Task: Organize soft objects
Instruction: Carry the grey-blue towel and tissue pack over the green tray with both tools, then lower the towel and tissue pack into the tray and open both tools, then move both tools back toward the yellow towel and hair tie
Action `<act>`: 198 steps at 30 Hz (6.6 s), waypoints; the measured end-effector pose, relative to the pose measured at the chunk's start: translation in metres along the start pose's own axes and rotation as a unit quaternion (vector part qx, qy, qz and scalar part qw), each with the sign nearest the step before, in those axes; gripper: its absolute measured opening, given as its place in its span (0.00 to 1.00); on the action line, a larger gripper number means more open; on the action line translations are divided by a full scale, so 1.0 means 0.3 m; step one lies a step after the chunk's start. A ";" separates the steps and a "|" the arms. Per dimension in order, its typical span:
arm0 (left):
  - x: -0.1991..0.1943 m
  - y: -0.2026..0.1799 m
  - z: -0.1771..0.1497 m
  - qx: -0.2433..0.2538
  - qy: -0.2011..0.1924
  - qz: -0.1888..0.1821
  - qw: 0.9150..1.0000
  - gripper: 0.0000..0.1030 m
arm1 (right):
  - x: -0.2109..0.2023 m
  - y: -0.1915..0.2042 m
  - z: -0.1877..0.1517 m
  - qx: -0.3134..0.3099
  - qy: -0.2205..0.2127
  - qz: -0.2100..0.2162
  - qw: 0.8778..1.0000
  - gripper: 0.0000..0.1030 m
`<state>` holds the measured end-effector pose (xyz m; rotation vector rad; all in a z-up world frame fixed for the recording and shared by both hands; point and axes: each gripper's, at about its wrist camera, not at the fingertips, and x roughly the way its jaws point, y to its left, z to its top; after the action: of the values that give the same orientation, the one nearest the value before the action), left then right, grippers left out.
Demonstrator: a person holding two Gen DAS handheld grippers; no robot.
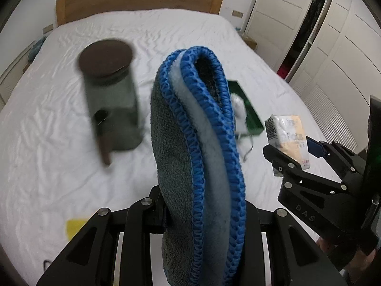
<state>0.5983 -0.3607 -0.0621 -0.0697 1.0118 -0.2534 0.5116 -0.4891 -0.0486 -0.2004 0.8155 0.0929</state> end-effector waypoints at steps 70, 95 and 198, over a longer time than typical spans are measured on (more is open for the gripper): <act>0.669 -0.100 0.351 -0.035 -0.013 0.113 0.993 0.26 | 0.909 -0.225 0.292 0.007 0.021 -0.016 1.000 0.52; 0.732 -0.097 0.348 -0.037 0.001 0.118 0.992 0.27 | 0.982 -0.236 0.284 0.008 0.030 -0.013 0.999 0.53; -0.209 0.281 -0.194 -0.024 -0.082 0.040 0.996 0.98 | -0.100 0.204 -0.104 0.012 -0.041 -0.047 0.998 0.88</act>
<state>0.5325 -0.2604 -0.0555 -0.0922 0.8560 -0.1479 0.4592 -0.4361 -0.0562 -0.2111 0.7250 0.0029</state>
